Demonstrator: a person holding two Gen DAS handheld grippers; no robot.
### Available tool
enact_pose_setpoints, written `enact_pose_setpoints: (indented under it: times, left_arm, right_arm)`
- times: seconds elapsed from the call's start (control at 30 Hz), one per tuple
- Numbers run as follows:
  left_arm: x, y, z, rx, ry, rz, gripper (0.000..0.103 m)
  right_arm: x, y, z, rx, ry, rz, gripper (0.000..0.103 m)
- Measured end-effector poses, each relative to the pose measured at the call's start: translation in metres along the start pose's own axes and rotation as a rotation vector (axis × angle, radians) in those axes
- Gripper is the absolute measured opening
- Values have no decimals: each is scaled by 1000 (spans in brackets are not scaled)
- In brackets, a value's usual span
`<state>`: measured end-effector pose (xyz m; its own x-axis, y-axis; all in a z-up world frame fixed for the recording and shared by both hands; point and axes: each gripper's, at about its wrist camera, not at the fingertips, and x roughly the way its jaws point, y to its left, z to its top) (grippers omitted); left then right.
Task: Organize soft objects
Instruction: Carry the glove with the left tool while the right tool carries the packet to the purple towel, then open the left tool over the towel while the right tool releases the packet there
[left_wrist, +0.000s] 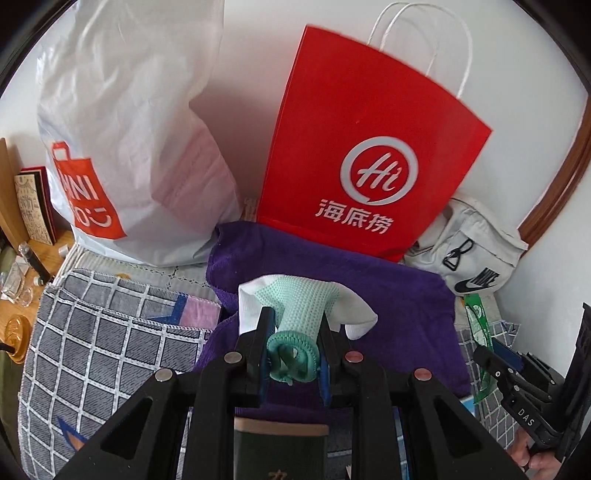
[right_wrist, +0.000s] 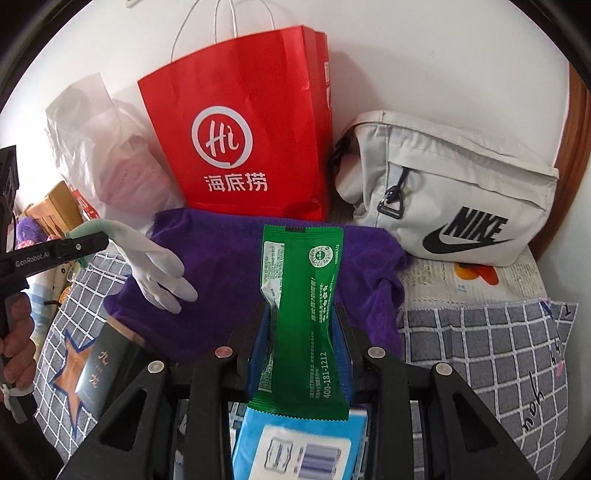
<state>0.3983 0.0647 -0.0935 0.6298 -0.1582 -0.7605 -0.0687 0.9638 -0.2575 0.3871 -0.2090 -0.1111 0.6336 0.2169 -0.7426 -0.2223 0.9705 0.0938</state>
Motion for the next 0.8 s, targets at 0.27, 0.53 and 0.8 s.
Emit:
enact_pose_setpoints:
  times: [0.27, 0.53, 0.8]
  left_arm:
    - [46, 3, 15, -23, 29, 15, 19]
    - [78, 10, 15, -32, 82, 14, 20]
    - [85, 10, 14, -52, 90, -22, 25]
  right_arm:
    - [45, -15, 18, 9, 37, -13, 33]
    - [86, -27, 15, 16, 121, -22, 34]
    - [106, -41, 10, 66, 183, 9, 34]
